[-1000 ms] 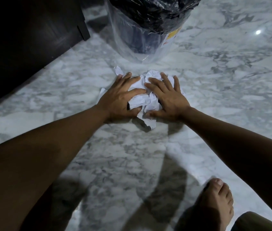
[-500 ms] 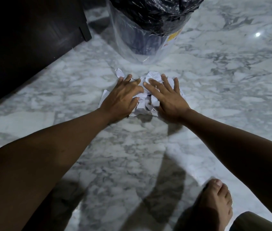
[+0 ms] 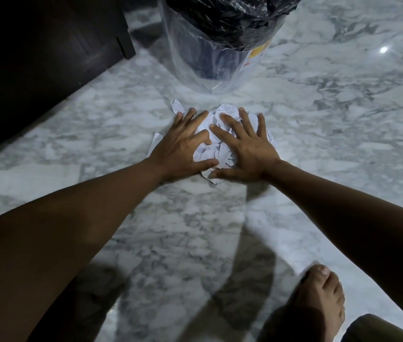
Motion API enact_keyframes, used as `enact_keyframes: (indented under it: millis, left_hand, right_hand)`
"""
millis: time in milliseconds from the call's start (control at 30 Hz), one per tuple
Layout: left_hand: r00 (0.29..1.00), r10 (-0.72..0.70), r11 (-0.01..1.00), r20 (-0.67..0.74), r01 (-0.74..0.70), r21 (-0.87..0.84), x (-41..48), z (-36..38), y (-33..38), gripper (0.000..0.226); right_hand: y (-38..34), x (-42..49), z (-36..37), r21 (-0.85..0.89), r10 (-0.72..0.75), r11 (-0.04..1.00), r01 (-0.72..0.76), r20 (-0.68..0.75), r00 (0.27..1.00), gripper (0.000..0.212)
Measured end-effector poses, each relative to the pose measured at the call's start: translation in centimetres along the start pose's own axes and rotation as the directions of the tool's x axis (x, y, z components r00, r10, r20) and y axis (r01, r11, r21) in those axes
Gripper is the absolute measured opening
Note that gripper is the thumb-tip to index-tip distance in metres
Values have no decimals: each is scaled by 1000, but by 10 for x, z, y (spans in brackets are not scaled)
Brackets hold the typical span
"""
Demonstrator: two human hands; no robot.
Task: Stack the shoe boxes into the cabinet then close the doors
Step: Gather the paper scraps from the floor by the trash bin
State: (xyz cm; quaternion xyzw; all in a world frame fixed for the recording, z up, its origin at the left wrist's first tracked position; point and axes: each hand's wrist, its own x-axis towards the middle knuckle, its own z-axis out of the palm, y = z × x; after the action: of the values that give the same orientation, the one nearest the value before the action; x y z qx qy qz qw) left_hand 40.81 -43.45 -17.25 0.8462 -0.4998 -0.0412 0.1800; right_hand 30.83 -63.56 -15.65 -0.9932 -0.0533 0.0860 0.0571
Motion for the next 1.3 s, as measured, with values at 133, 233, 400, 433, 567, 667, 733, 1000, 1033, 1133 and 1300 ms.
enact_keyframes:
  millis: [133, 233, 400, 433, 567, 667, 733, 1000, 1033, 1133, 1300]
  left_hand:
    - [999, -23, 999, -32, 22, -42, -1, 3, -1, 50]
    - [989, -54, 996, -138, 44, -71, -3, 9, 4, 42]
    - [956, -133, 978, -260, 84, -192, -8, 7, 17, 31]
    - [954, -147, 973, -262, 91, -212, -9, 7, 18, 31]
    - [950, -191, 958, -246, 126, -256, -9, 9, 19, 33]
    - [941, -232, 939, -248, 151, -308, -10, 7, 21, 28]
    - [936, -270, 920, -228, 181, -346, -11, 4, 23, 21]
    - [864, -463, 787, -199, 297, -541, 2, 10, 26, 26]
    - [846, -493, 766, -202, 312, -563, 4, 10, 26, 26]
    - [807, -543, 671, -232, 250, -698, 12, 10, 24, 35]
    - [732, -635, 568, -249, 224, -792, 18, 10, 26, 36]
  right_hand:
    - [-1, 1, 4, 79, 11, 997, -7, -59, 998, 89]
    - [-6, 2, 7, 134, 54, 990, -41, -93, 994, 75]
    - [-16, 2, 14, 162, 82, 986, -47, -218, 972, 59]
    - [-17, 2, 15, 176, 89, 983, -48, -234, 968, 57]
    - [-22, 0, 17, 218, 122, 974, -61, -278, 953, 57]
    - [-24, -2, 16, 276, 152, 959, -71, -287, 946, 58]
    - [-22, -3, 15, 326, 157, 944, -58, -287, 945, 54]
    - [-4, 6, 22, 441, 125, 897, 23, -304, 944, 25]
    - [-4, 8, 16, 473, 110, 879, 64, -331, 937, 18]
    - [-7, 11, -2, 620, 213, 784, 43, -334, 918, 9]
    - [-11, 6, -8, 774, 399, 620, -129, -169, 901, 26]
